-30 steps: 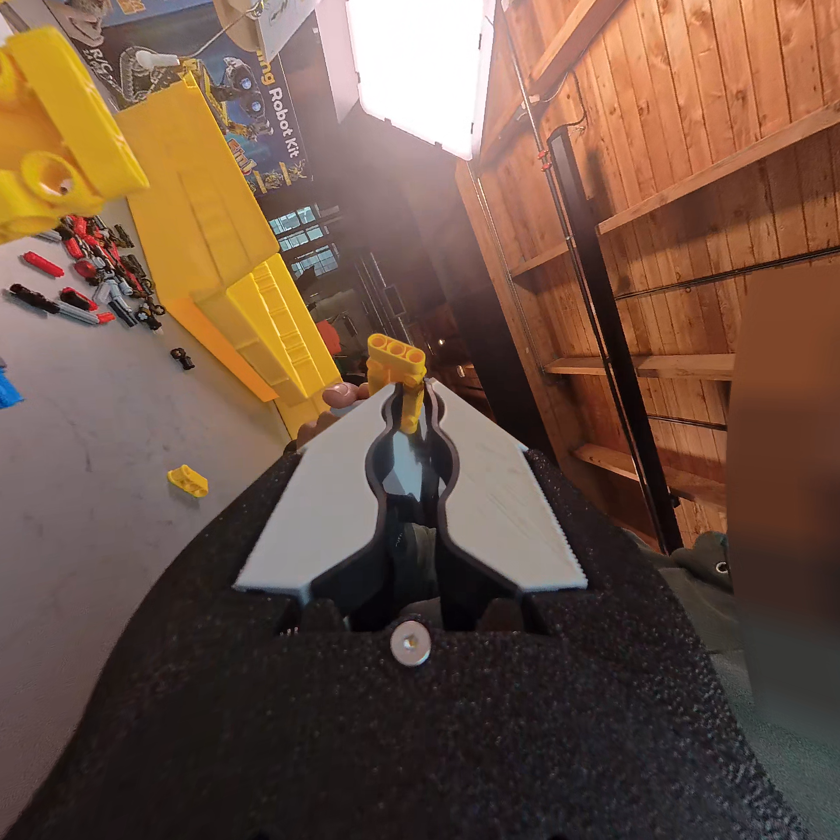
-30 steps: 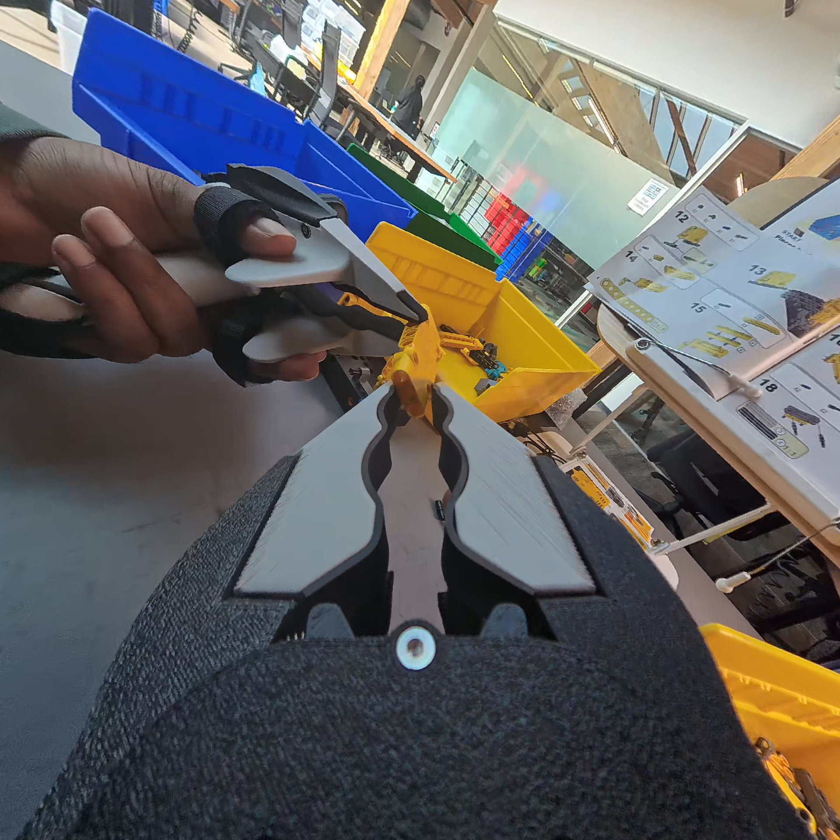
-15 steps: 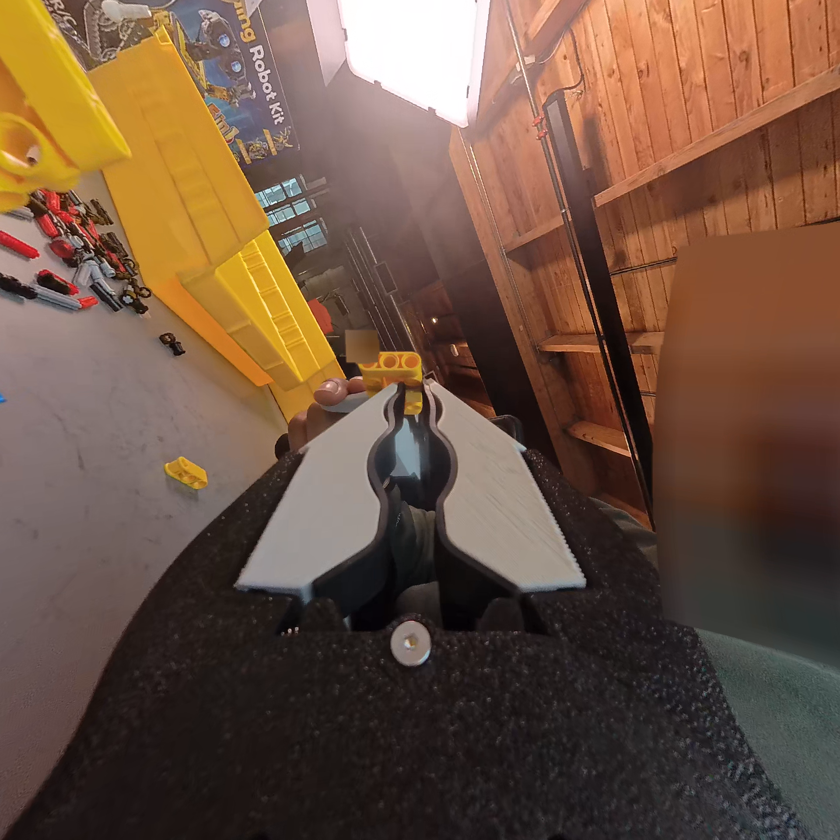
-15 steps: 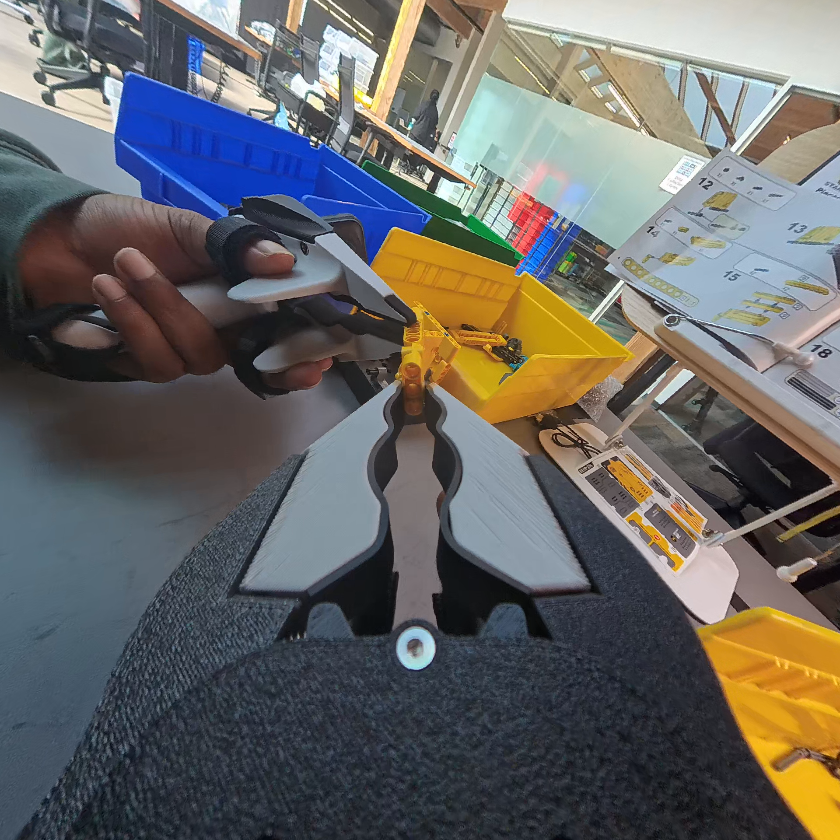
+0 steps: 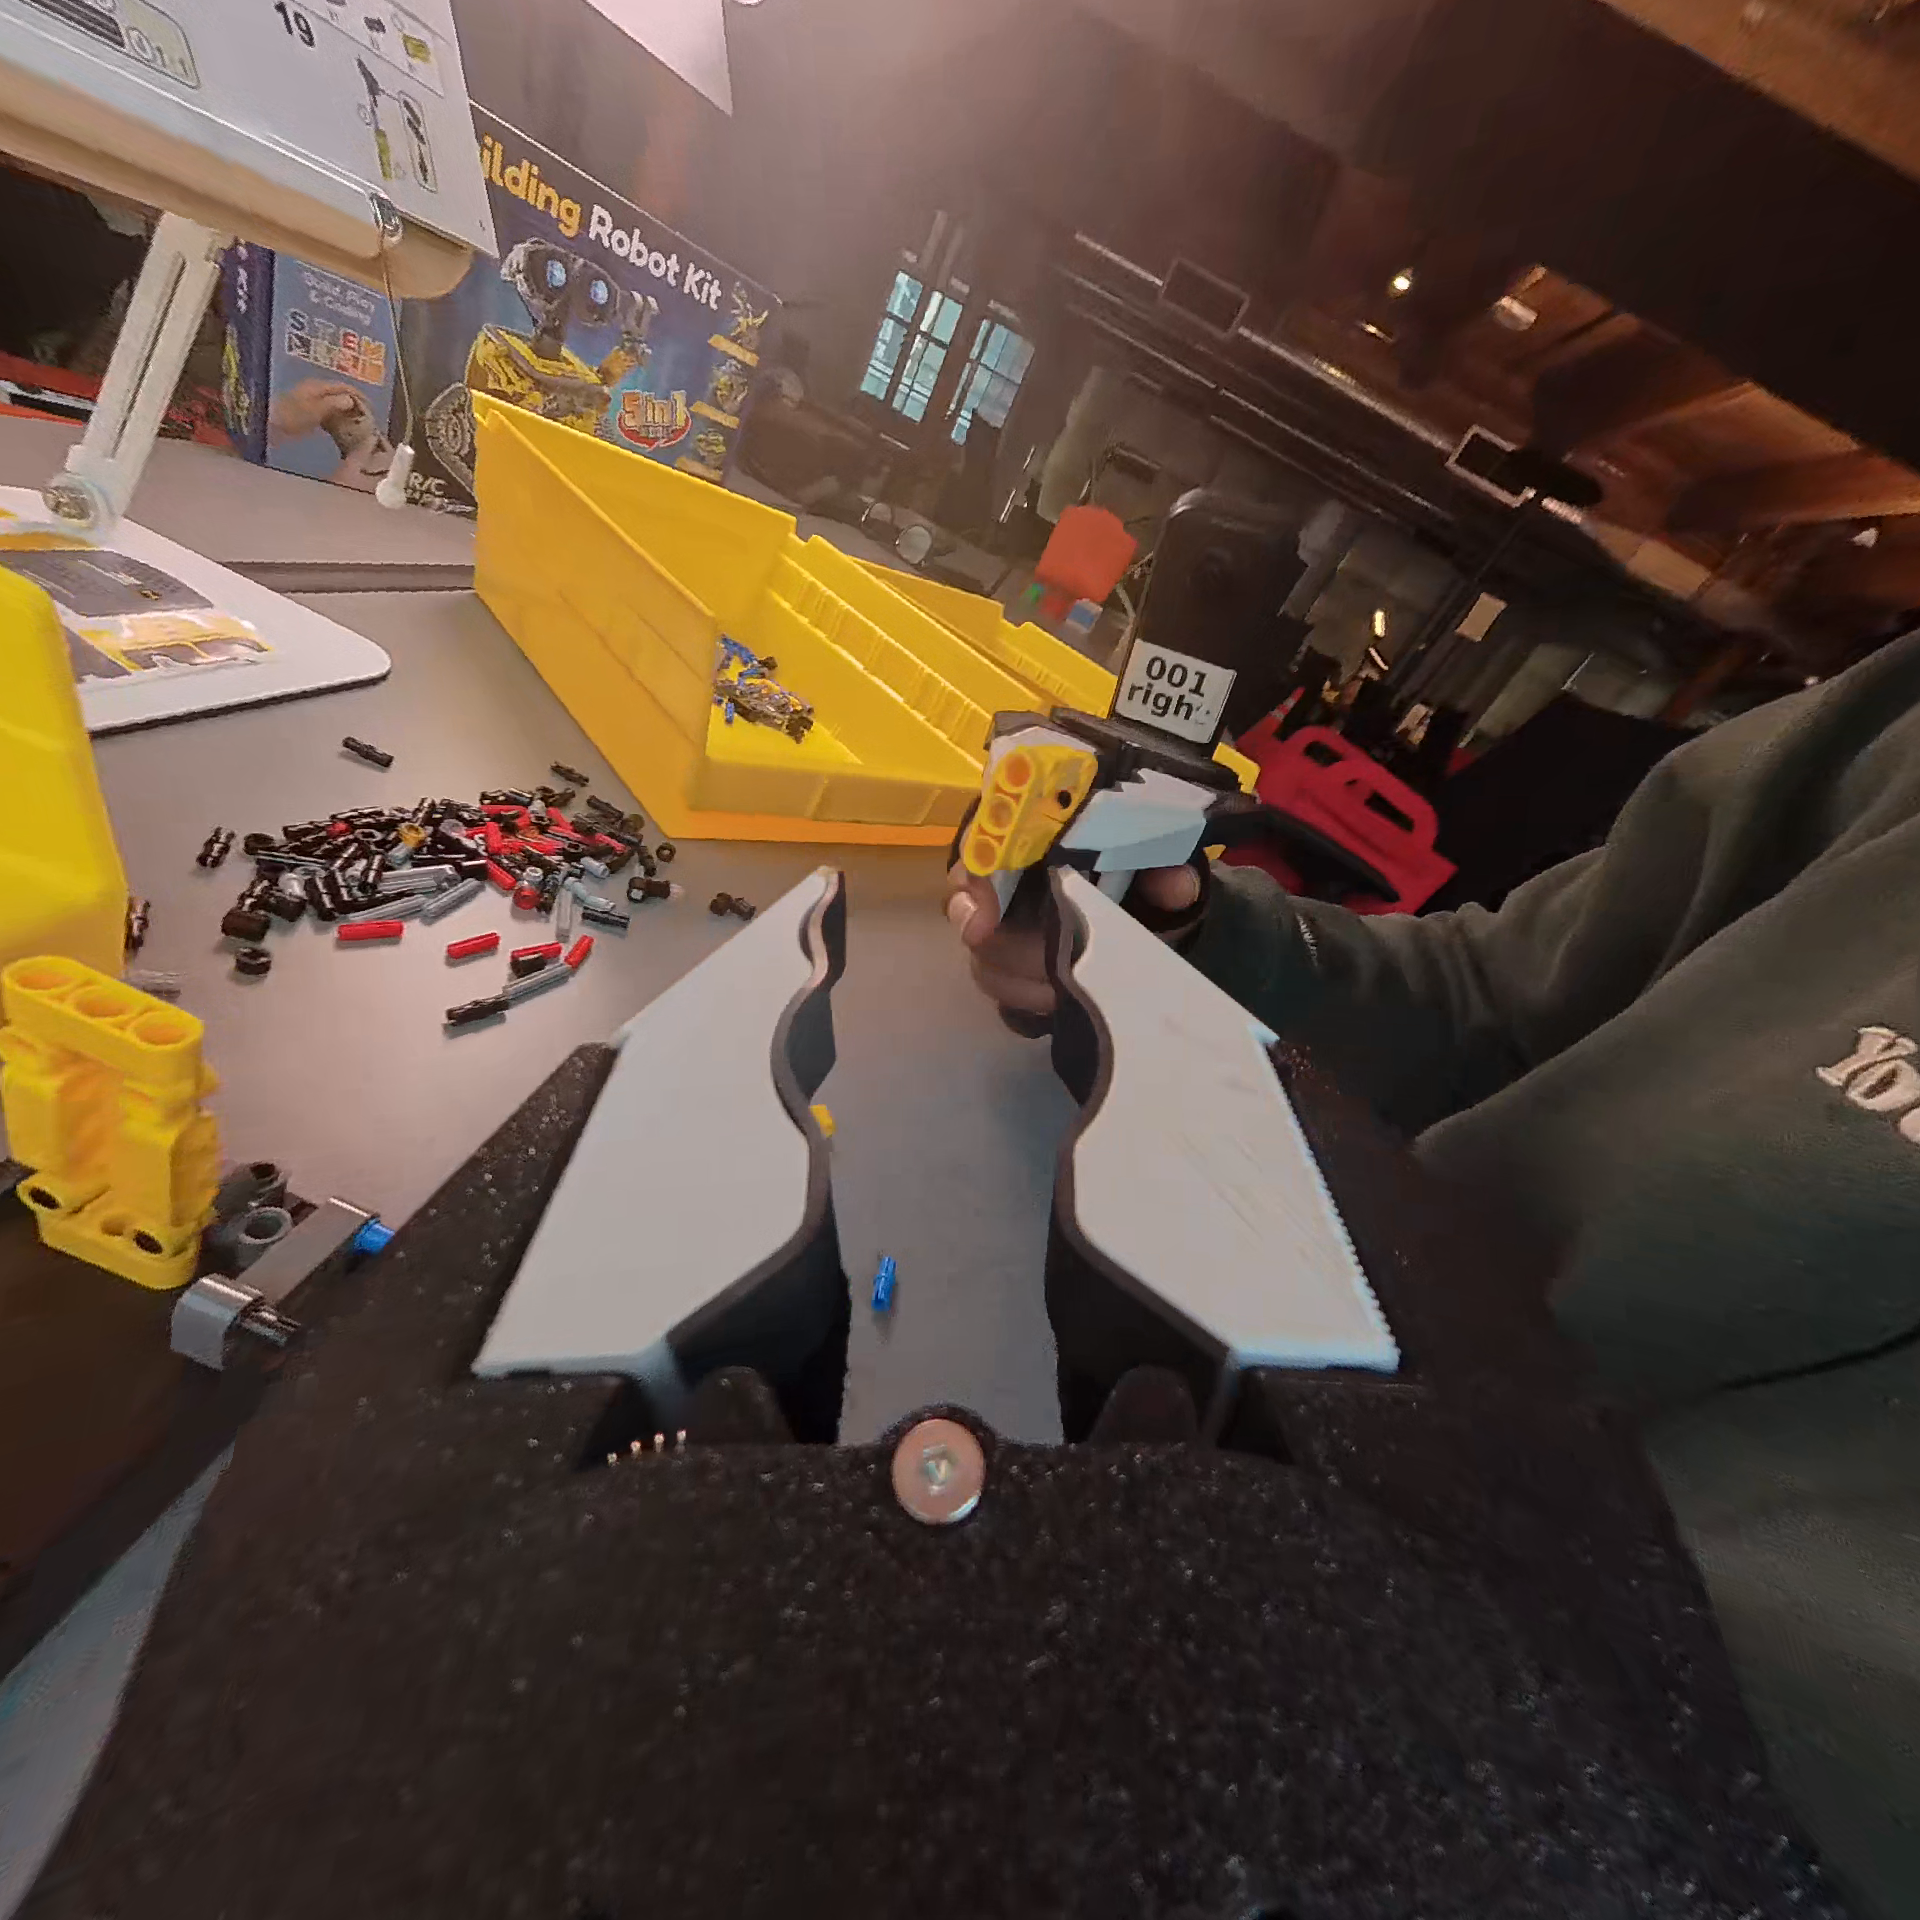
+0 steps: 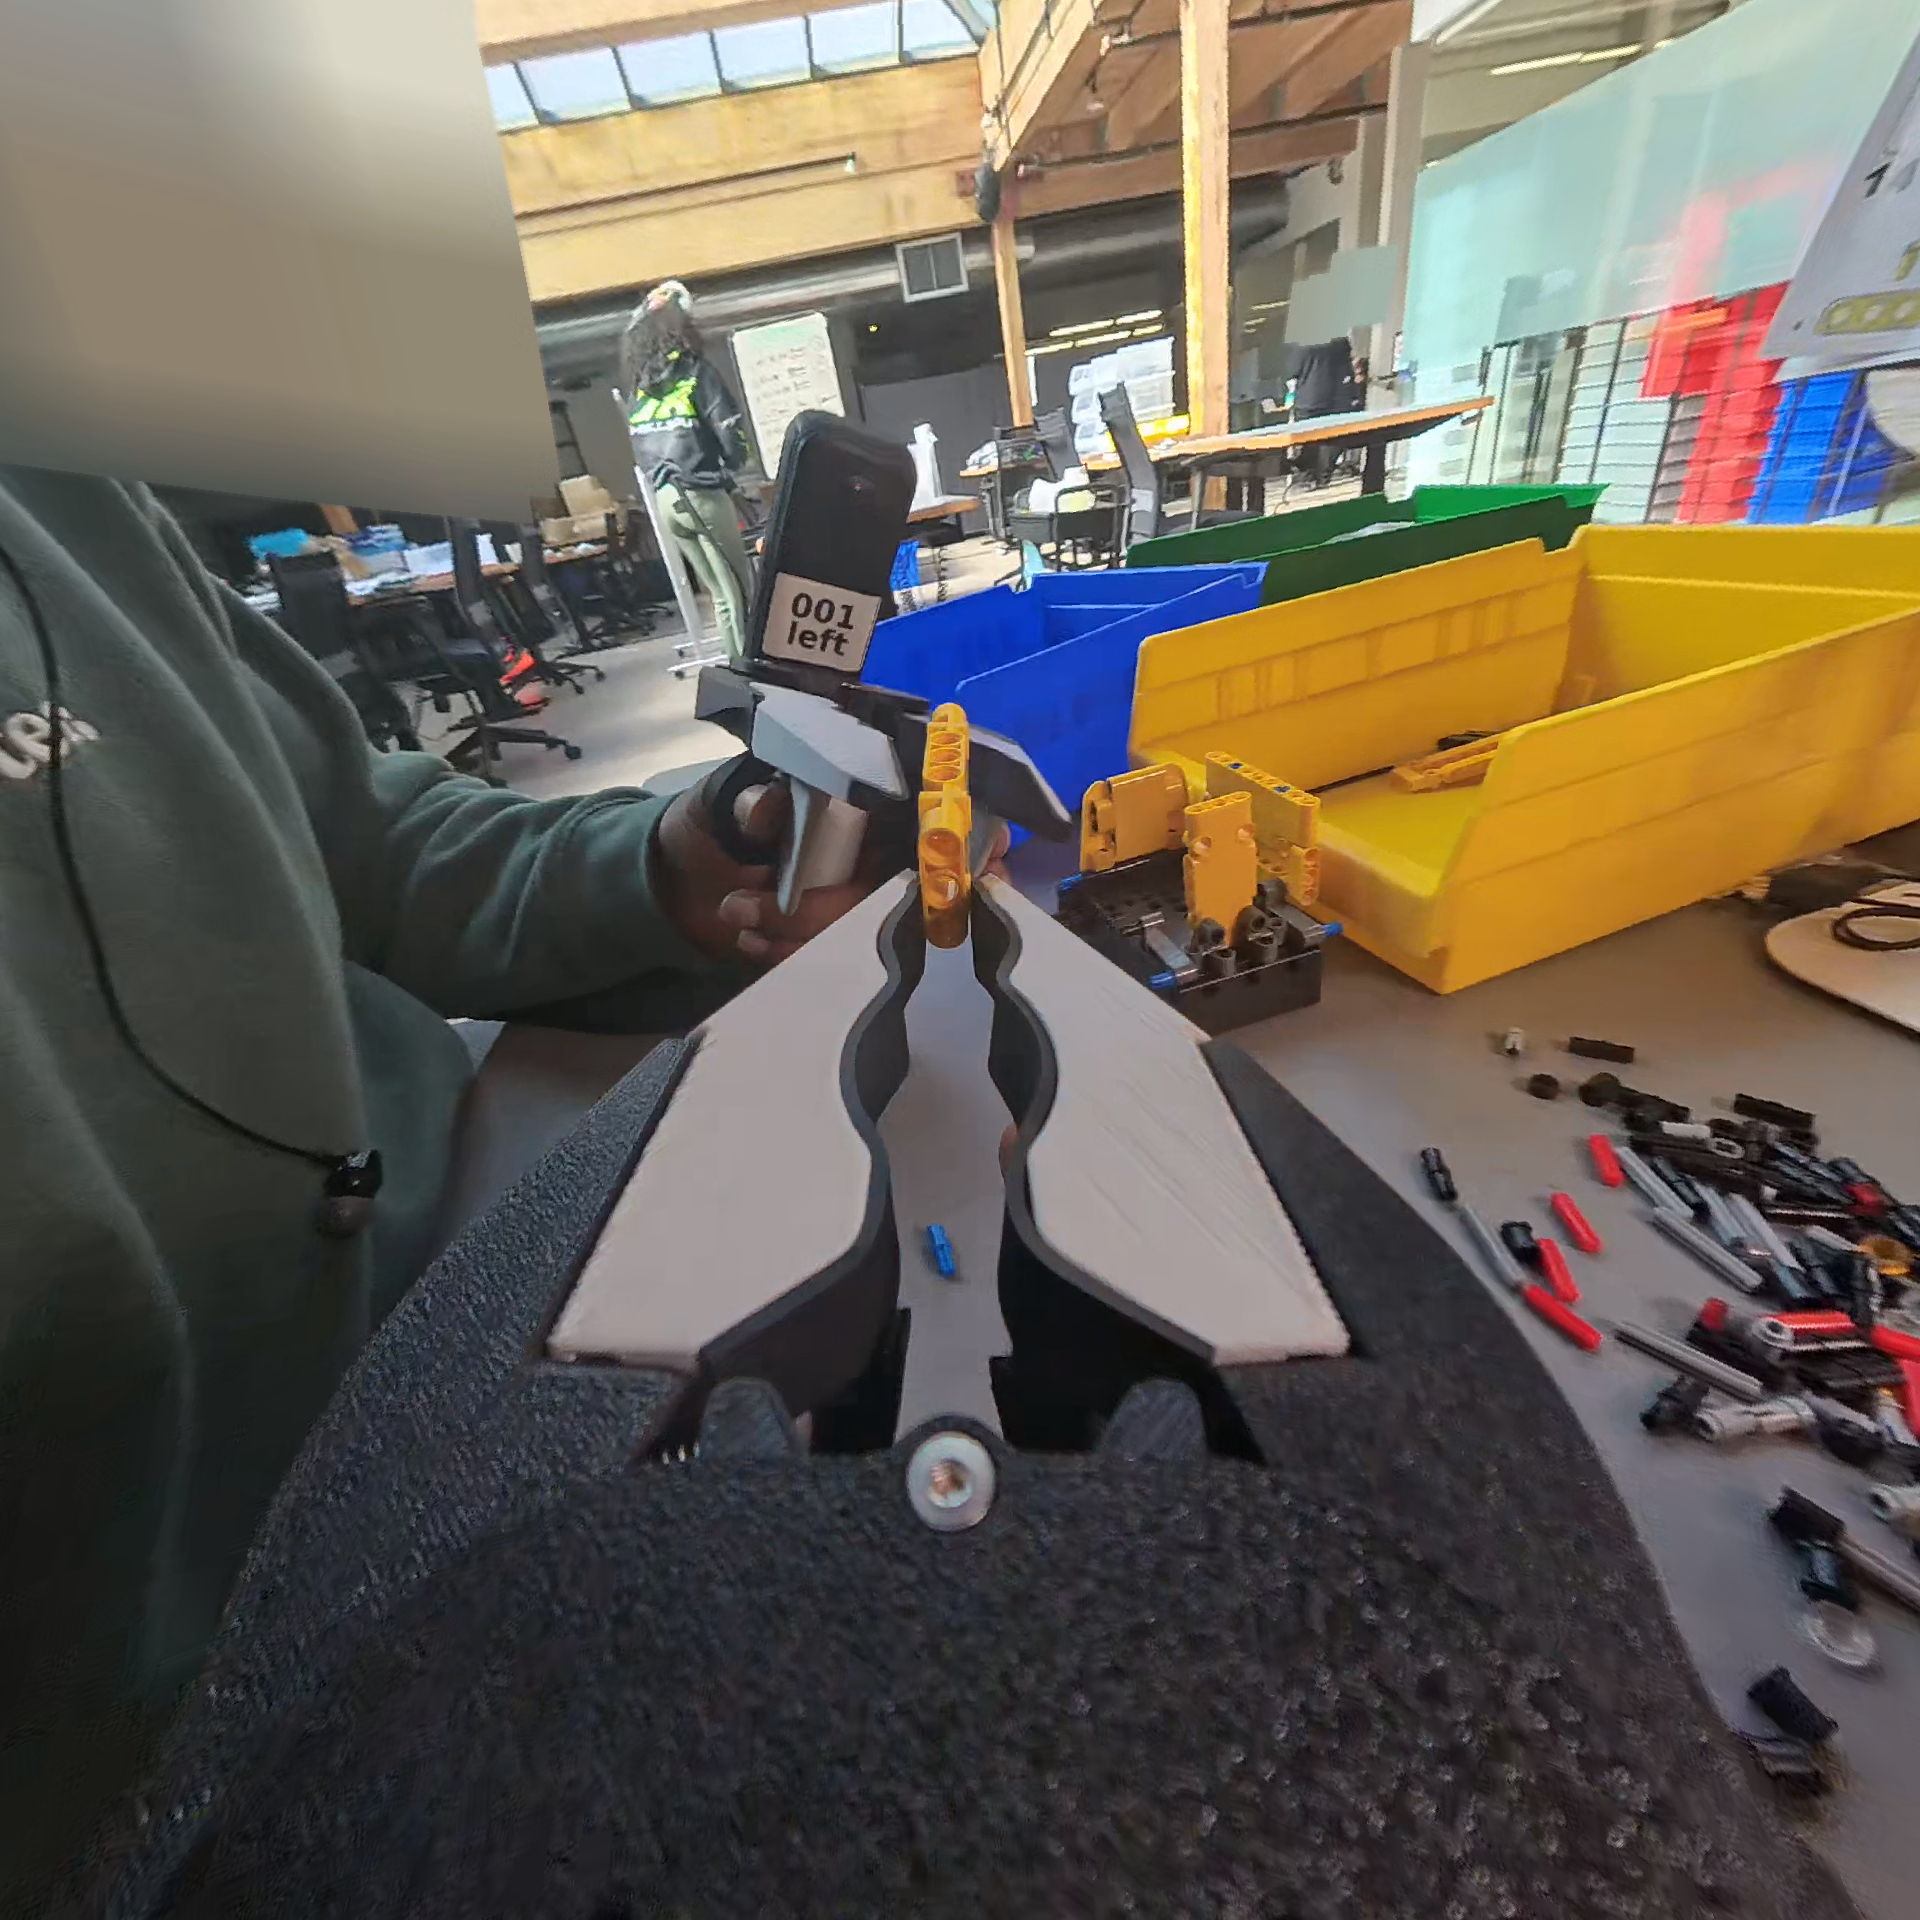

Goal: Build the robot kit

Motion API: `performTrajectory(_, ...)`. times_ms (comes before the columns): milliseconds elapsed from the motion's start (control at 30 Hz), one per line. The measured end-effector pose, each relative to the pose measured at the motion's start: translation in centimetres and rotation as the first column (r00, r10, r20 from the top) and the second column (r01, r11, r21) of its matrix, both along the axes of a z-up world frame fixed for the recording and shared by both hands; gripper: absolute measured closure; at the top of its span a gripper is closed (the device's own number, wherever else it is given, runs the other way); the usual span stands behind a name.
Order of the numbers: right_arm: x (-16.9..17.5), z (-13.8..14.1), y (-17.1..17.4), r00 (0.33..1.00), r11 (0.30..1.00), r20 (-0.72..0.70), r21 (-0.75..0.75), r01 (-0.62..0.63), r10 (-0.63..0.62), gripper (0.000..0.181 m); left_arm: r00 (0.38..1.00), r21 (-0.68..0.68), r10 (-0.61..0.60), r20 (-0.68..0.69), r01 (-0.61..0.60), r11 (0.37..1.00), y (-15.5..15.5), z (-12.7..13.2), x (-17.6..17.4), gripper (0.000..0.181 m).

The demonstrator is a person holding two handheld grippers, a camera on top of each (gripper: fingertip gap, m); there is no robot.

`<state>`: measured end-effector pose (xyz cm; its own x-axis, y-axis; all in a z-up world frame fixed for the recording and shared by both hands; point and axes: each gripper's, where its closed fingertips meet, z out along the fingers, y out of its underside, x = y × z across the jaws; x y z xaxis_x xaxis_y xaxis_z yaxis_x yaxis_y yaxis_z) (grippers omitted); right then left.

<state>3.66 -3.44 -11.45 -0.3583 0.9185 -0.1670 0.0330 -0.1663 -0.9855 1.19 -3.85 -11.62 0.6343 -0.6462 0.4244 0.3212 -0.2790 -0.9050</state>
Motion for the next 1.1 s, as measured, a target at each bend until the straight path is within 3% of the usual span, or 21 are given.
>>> performTrajectory(200,-0.1,-1.4,-1.1,0.996,0.998,0.071,0.017,-0.061,0.06,0.174,0.994,0.029,-0.092,-0.059,0.094,0.995,-0.9,-0.4,1.6,0.17)
performTrajectory(533,0.3,-1.6,-1.3,0.995,0.996,0.089,0.079,-0.051,0.044,0.171,0.968,0.09,-0.138,-0.209,0.16,0.983,-1.9,-0.7,2.4,0.174)
performTrajectory(767,1.2,-0.5,-2.2,0.993,0.989,0.058,0.101,-0.104,0.099,0.174,0.941,0.125,-0.19,-0.282,0.232,0.965,-2.8,-1.4,3.4,0.174)
performTrajectory(1100,1.8,-0.7,-2.7,0.986,0.983,0.082,0.105,-0.154,0.145,0.174,0.927,0.117,-0.203,-0.316,0.251,0.961,-3.1,-1.9,4.2,0.171)
